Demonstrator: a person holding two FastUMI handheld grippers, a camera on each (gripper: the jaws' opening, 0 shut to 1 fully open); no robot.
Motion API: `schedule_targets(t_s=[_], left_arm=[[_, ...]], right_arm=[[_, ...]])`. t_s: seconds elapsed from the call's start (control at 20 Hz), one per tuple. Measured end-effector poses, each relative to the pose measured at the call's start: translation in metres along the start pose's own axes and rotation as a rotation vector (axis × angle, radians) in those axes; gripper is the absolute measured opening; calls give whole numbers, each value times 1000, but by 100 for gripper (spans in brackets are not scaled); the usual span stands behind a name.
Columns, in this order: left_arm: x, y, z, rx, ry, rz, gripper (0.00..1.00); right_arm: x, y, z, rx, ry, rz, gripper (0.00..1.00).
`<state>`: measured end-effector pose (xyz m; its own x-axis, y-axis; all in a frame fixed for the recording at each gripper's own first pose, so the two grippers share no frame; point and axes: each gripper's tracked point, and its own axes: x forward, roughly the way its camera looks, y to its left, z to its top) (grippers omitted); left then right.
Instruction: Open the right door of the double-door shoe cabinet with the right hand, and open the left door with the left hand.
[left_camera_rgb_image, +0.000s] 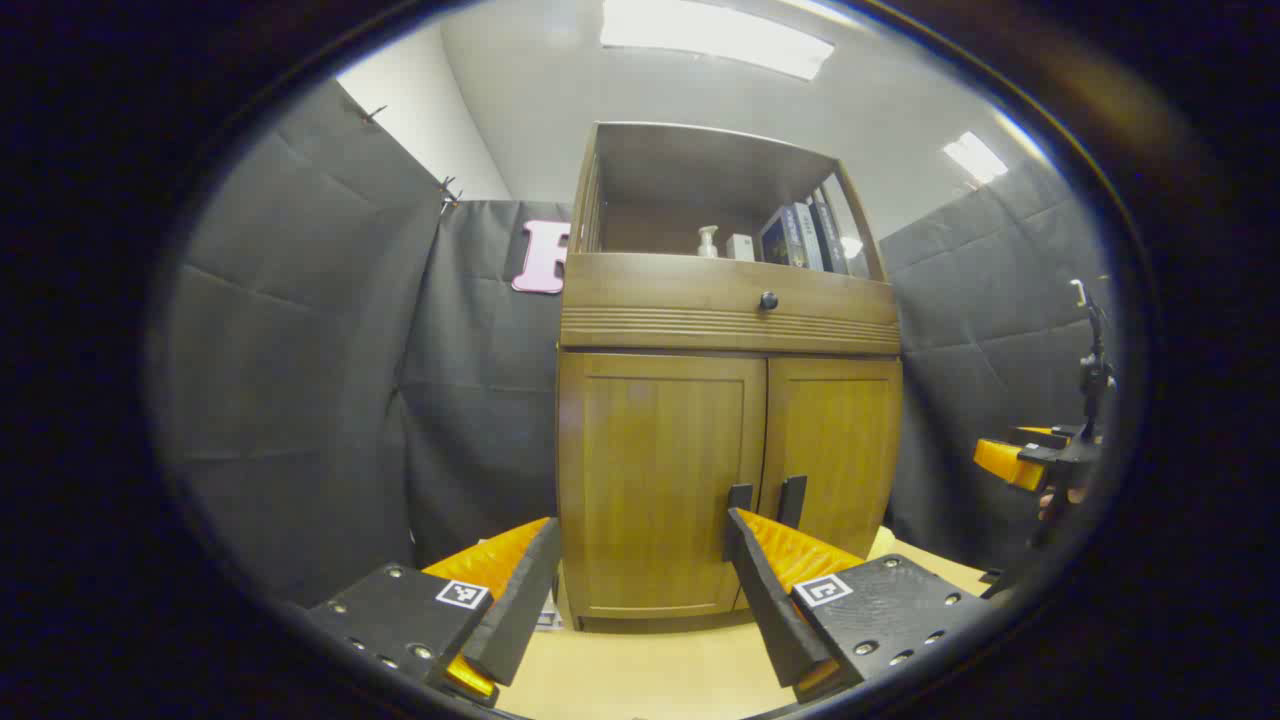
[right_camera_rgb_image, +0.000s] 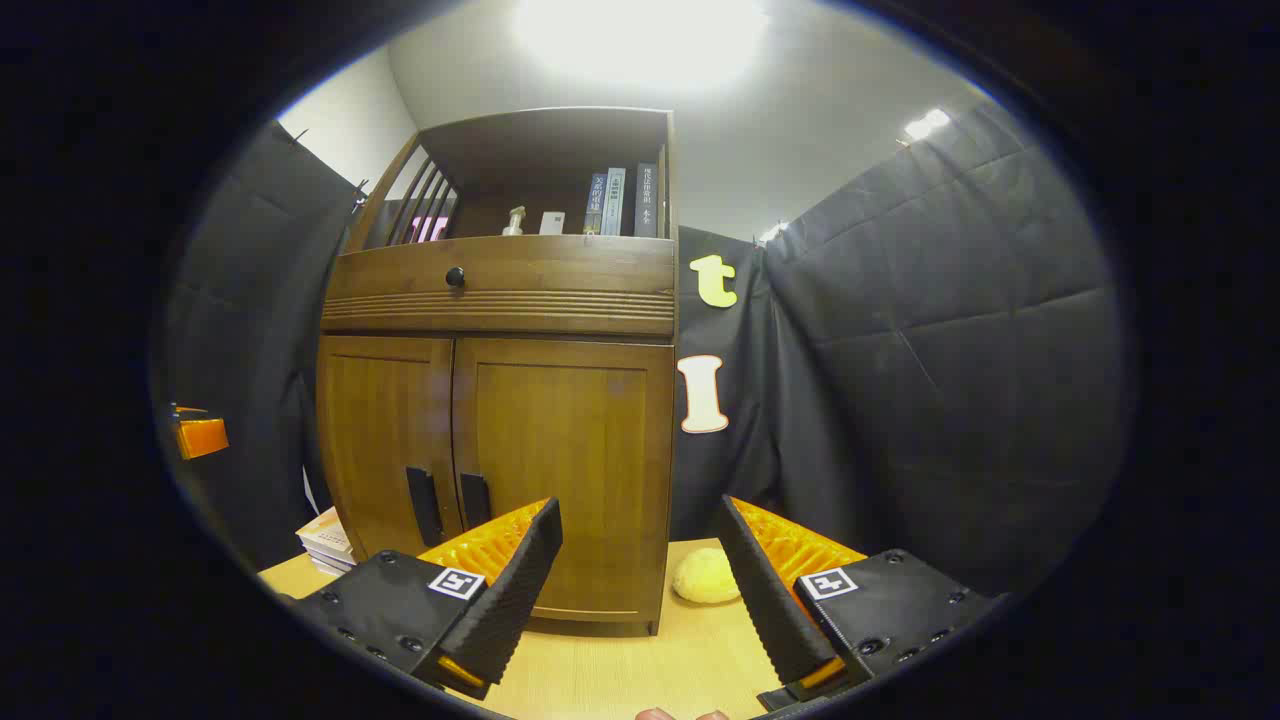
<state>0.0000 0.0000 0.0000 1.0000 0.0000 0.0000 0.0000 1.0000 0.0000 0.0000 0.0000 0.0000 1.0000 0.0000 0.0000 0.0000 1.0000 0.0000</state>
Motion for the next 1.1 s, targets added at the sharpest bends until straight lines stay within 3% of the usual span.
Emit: schedule_targets(t_s=[0.4, 1.1], left_arm=[[-1, 8, -11, -24, 7, 7, 96], [-7, 30, -35, -34, 42, 77, 96]], right_arm=[[-8, 11, -14, 29, 37, 6, 97], [16, 38, -11, 53, 63, 54, 99]])
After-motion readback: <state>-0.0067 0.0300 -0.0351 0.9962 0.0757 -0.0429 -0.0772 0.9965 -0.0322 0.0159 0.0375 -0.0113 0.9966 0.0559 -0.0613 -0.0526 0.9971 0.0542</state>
